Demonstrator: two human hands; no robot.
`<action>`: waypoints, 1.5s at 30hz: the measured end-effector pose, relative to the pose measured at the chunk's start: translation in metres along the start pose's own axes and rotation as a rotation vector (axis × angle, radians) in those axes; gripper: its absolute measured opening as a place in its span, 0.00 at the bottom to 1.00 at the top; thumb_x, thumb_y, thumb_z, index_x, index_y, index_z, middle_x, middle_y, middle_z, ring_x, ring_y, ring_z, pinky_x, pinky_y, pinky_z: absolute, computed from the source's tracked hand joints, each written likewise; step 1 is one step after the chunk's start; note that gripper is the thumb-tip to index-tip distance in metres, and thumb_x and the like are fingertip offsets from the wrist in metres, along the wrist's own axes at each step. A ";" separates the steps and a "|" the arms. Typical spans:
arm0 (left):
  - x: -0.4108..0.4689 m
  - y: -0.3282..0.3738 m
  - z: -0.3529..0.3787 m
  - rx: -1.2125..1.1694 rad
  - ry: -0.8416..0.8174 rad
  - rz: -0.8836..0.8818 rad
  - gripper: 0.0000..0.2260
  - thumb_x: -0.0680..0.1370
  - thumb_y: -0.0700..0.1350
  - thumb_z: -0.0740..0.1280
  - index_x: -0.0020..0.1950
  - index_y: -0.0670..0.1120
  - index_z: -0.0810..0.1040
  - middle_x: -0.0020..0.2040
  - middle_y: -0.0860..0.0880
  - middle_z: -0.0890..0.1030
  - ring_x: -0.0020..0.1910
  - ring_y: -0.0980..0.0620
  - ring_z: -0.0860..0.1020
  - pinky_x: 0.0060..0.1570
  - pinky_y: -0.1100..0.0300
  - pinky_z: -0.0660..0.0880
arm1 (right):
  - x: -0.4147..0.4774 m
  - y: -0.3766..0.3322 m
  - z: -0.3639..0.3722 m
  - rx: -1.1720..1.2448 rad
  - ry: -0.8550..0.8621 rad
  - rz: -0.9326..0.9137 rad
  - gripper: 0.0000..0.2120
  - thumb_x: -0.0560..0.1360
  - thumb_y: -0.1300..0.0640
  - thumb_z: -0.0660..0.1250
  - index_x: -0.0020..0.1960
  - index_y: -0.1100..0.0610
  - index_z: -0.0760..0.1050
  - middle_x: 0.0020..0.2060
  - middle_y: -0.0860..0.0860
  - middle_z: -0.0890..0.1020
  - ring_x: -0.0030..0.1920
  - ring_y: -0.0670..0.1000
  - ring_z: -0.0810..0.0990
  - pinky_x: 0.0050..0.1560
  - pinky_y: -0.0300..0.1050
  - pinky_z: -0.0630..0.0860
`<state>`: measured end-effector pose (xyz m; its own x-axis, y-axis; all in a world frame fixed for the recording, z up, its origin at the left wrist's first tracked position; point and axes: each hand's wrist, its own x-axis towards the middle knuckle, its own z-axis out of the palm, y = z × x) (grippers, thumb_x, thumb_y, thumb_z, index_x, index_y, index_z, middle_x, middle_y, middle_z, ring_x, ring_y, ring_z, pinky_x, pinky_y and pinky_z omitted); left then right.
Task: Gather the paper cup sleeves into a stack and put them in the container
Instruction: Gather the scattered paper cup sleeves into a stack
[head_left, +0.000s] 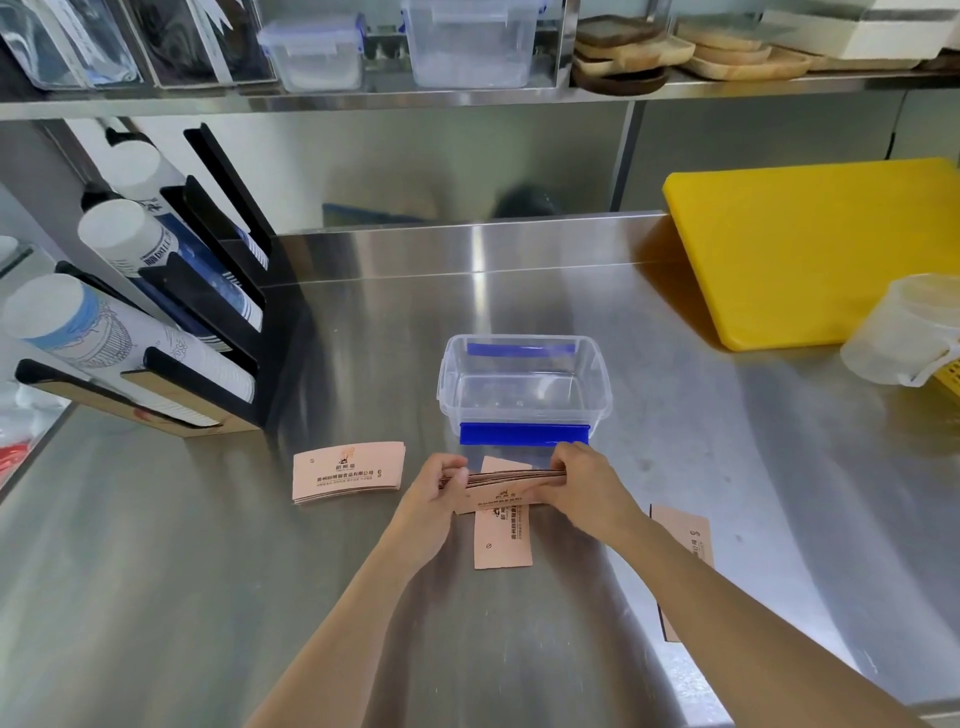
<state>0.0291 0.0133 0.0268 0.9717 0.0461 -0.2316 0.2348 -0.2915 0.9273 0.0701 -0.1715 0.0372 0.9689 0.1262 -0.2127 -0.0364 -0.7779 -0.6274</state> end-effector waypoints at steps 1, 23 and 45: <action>-0.001 0.001 -0.001 -0.008 -0.014 -0.013 0.10 0.79 0.47 0.57 0.59 0.49 0.70 0.52 0.50 0.78 0.54 0.52 0.75 0.56 0.58 0.70 | 0.000 -0.001 0.000 0.021 -0.001 0.005 0.16 0.67 0.48 0.74 0.38 0.54 0.68 0.42 0.52 0.77 0.39 0.50 0.75 0.37 0.41 0.74; 0.004 -0.010 -0.056 0.002 0.317 0.069 0.13 0.74 0.31 0.62 0.47 0.48 0.74 0.48 0.46 0.79 0.49 0.48 0.76 0.48 0.60 0.71 | 0.008 0.000 0.001 -0.229 -0.242 -0.301 0.26 0.73 0.60 0.66 0.67 0.45 0.66 0.66 0.44 0.71 0.66 0.50 0.69 0.64 0.45 0.70; 0.001 -0.018 -0.044 0.185 0.367 -0.042 0.09 0.76 0.36 0.61 0.53 0.45 0.75 0.49 0.49 0.78 0.51 0.47 0.74 0.48 0.57 0.67 | 0.006 -0.022 0.025 -0.844 -0.254 -0.433 0.39 0.60 0.30 0.66 0.63 0.51 0.64 0.59 0.53 0.69 0.58 0.55 0.65 0.57 0.49 0.61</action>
<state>0.0271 0.0606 0.0228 0.9138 0.3891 -0.1164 0.2981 -0.4479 0.8429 0.0706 -0.1383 0.0307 0.7723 0.5561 -0.3071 0.5923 -0.8051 0.0316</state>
